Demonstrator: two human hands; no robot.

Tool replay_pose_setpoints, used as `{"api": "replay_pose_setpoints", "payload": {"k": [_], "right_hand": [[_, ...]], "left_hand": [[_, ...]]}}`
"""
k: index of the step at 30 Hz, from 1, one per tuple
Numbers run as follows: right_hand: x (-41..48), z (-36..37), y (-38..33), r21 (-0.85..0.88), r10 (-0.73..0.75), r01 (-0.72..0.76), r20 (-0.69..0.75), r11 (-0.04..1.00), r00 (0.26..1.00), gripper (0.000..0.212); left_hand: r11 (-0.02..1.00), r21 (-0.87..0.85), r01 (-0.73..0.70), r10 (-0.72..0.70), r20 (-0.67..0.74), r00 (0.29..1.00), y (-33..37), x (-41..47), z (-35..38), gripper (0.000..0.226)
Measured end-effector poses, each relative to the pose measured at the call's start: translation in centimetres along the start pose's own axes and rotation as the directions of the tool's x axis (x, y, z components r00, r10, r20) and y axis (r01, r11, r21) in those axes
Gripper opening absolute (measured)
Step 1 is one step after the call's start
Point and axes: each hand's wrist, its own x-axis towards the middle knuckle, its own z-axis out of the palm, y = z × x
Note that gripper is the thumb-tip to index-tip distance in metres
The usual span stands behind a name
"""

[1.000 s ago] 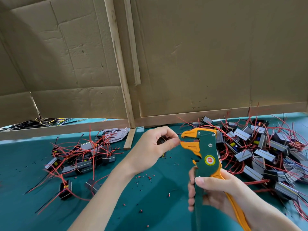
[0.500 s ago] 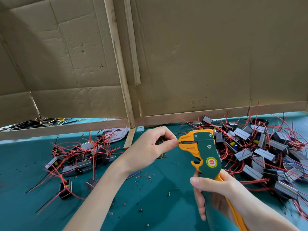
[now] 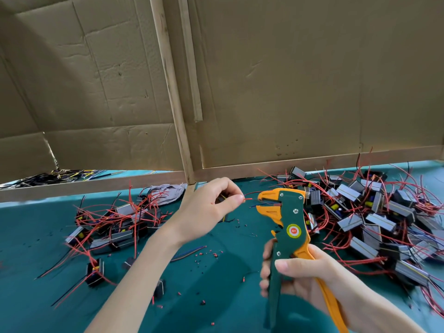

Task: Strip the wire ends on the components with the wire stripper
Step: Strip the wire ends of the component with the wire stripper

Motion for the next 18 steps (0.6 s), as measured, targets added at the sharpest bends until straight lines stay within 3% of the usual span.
{"api": "replay_pose_setpoints", "payload": {"k": [6,9,12,16,18], "right_hand": [[0.2,-0.6,-0.2,0.039,-0.02,0.023,-0.066,0.999,0.998,0.046],[0.5,-0.9,0.1,0.055,0.015,-0.011,-0.084,0.998,0.996,0.043],[0.7,-1.3,0.4,0.089,0.051,-0.042,-0.099,0.995,0.994,0.04],[0.9,-2.0,0.5,0.07,0.037,-0.028,-0.131,0.997,0.991,0.062],[0.9,-2.4,0.4,0.07,0.021,-0.011,-0.147,0.997,0.989,0.066]], "left_hand": [[0.991,0.062,-0.121,0.131,-0.184,0.974,1.9,-0.2,-0.6,0.011],[0.954,0.207,-0.218,0.269,-0.262,0.927,3.6,0.5,1.1,0.012],[0.923,0.173,-0.344,0.383,-0.314,0.869,5.5,2.7,4.1,0.009],[0.918,0.091,-0.385,0.39,-0.371,0.843,7.5,6.6,9.6,0.007],[0.941,0.055,-0.335,0.333,-0.339,0.88,7.8,8.3,11.3,0.015]]}}
